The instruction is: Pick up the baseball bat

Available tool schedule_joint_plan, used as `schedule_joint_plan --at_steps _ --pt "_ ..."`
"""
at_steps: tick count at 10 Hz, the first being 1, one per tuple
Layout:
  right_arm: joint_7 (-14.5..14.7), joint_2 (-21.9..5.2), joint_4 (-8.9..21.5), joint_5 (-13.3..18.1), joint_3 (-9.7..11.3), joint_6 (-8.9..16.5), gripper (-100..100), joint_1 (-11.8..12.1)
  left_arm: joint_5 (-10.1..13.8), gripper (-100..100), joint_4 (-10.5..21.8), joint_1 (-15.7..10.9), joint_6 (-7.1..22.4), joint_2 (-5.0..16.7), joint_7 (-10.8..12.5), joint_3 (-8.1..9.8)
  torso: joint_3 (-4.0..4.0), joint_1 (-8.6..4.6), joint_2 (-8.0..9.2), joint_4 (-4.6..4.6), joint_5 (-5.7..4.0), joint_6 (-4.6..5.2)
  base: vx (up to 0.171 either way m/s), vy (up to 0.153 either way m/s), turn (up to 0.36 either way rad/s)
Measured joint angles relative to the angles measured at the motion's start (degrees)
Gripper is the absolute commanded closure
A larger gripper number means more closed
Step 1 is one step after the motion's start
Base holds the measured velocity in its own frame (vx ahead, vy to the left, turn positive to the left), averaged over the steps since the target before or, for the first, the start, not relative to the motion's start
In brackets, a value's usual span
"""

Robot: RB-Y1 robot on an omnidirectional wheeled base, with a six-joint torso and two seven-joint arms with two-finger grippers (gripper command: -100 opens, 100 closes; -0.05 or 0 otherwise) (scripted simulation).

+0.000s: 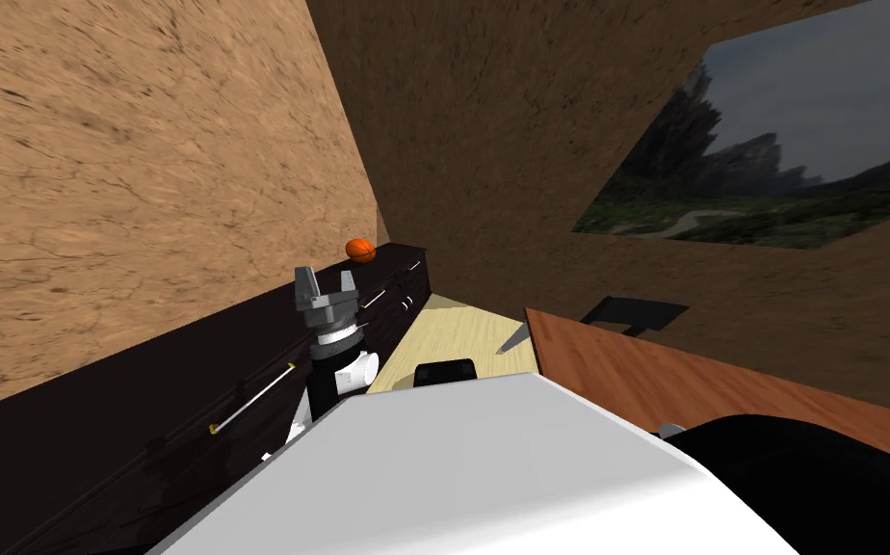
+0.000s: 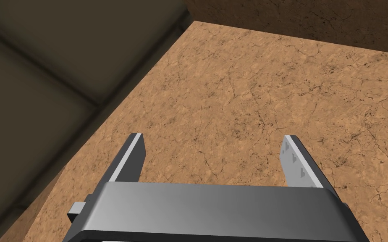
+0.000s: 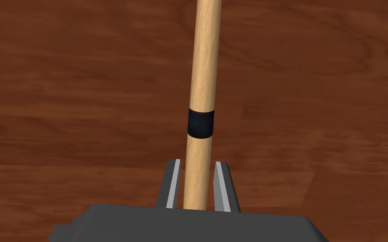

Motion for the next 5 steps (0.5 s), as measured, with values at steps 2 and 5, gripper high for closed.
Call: schedule_joint_plan --at_steps 2,5 --pt "0.6 -0.1 2.7 1.0 -1.1 -3.1 100 -3.1 0.0 0 0.0 0.0 0.0 0.0 0.0 0.00 -0.03 0.08 -0.05 -0.02 -0.01 0.03 -0.043 0.053 -0.080" --pt "-0.7 -1.2 5.6 4.0 -2.4 -8.1 100 -9.0 0.0 0 0.0 0.0 0.0 0.0 0.0 0.00 0.02 0.10 0.04 0.00 0.07 0.04 -0.069 0.046 -0.101"
